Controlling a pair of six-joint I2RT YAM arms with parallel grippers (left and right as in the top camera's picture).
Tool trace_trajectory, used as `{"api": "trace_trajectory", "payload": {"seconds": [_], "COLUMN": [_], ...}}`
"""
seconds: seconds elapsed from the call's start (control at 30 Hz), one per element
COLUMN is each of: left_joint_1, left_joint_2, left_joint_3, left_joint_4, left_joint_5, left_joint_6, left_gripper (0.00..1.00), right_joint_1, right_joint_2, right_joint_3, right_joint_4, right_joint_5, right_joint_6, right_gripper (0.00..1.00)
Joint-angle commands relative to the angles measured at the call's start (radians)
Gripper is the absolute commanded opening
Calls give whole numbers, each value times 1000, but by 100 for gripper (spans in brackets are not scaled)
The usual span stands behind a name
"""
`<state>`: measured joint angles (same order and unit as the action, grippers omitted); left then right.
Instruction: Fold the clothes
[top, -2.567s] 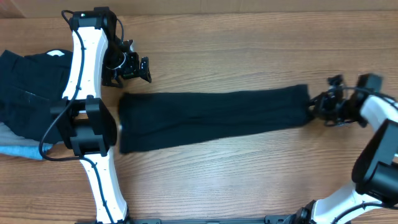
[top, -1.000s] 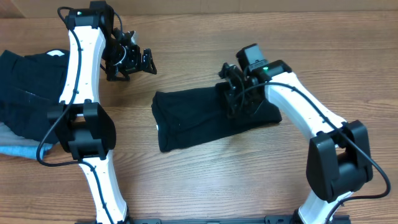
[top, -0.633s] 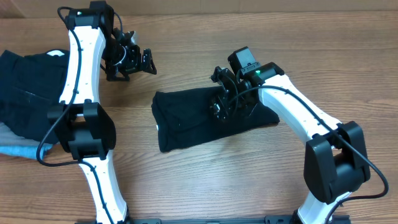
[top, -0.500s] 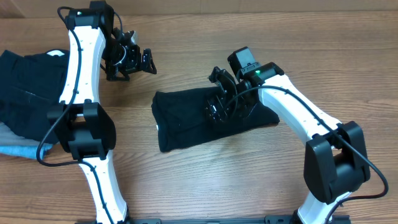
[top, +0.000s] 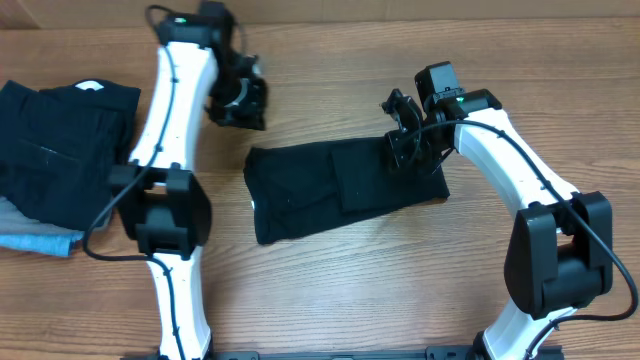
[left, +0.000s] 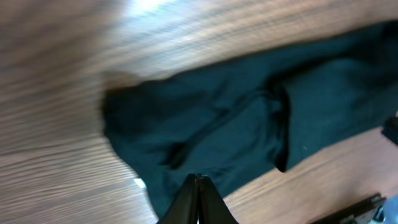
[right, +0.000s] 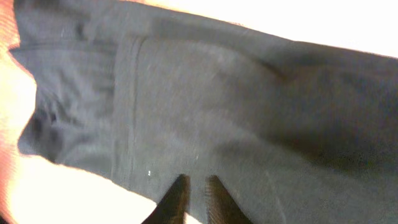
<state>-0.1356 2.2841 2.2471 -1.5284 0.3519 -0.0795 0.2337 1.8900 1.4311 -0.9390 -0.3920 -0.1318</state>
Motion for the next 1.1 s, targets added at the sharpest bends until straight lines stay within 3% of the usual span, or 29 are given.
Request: {"api": "trace_trajectory", "payload": {"seconds": [0.0, 0.13, 0.33, 0.53, 0.73, 0.87, 1.0, 1.07], "left_joint_1": [-81, -179, -253, -298, -298, -297, -292, -292], "left_joint_2": [-31, -31, -31, -31, -28, -28, -29, -29], "left_joint_3": [-57, -192, -301, -315, -493, -539, -372, -245], "left_joint_4": [27, 152, 344, 396, 576, 627, 592, 493], "left_joint_5": [-2, 66, 349, 209, 131, 90, 250, 235], "left_joint_6": [-33, -33, 5, -16, -190, -187, -186, -179], "left_gripper": [4, 4, 4, 4, 4, 4, 4, 4], "right_joint_1": [-1, -2, -2, -2, -1, -1, -1, -2], "right_joint_2": [-10, -10, -9, 21, 58, 57, 56, 53], "right_joint_3": [-55, -111, -166, -187, -188, -188, -174, -140], "right_joint_4": [52, 113, 158, 209, 212, 212, 197, 163], "right_joint_5": [17, 17, 18, 17, 17, 16, -25, -30], "right_joint_6": [-11, -33, -59, -59, -59, -59, -59, -58], "right_gripper": [6, 4, 4, 4, 4, 4, 4, 4]}}
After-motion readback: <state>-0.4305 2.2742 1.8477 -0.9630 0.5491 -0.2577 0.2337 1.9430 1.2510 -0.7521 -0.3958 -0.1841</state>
